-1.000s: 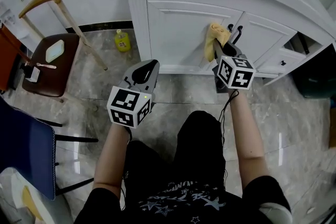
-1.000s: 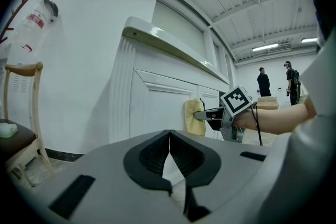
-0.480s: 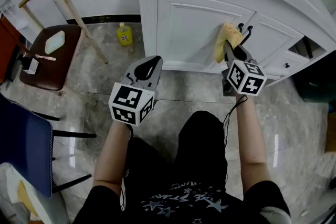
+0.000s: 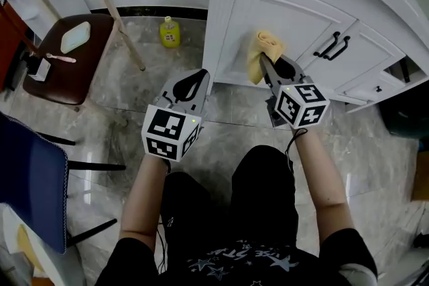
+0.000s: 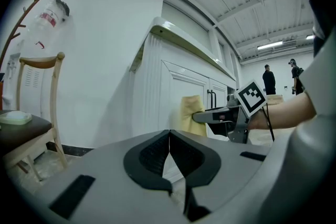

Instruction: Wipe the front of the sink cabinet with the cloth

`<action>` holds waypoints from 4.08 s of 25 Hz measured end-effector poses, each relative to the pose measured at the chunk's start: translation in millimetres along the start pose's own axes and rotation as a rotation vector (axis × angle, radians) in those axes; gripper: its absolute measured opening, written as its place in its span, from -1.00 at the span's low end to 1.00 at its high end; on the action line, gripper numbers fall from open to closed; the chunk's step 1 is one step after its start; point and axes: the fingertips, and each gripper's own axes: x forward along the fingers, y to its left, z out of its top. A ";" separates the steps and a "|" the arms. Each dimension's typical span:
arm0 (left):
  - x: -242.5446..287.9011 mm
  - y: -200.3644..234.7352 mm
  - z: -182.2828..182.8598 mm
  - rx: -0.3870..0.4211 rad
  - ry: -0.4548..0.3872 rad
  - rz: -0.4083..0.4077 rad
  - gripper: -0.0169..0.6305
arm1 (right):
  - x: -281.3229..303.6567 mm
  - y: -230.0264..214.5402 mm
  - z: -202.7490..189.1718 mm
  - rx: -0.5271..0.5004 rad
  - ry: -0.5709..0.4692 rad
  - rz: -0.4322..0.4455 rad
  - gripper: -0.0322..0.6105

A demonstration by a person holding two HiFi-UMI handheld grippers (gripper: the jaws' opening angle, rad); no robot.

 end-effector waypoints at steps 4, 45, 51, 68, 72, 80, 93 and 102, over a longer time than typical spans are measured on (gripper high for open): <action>-10.5 15.4 -11.6 -0.018 0.002 0.013 -0.89 | 29.2 35.6 -11.8 -0.029 0.003 0.063 -0.70; 53.2 -64.5 -54.0 -0.015 0.071 -0.151 -0.89 | -89.3 -178.2 -94.1 0.145 0.043 -0.445 -0.70; 48.8 -54.2 -58.2 -0.027 0.073 -0.143 -0.89 | -73.4 -142.0 -95.4 0.093 0.036 -0.359 -0.70; 12.0 17.5 -96.1 -0.107 0.122 -0.023 -0.89 | 63.6 23.5 -122.5 -0.015 -0.004 0.040 -0.70; 6.6 25.3 -101.6 -0.125 0.139 -0.012 -0.89 | 81.2 36.0 -129.8 -0.036 0.010 0.066 -0.70; 10.9 25.6 -102.0 -0.118 0.155 0.001 -0.89 | 83.8 28.9 -139.6 -0.078 0.020 0.060 -0.70; 46.9 -34.5 -104.9 -0.082 0.201 -0.080 -0.89 | 32.9 -46.9 -163.0 -0.043 0.034 -0.077 -0.70; 76.9 -84.1 -105.4 -0.051 0.215 -0.156 -0.89 | -24.9 -133.8 -178.0 0.031 0.021 -0.270 -0.70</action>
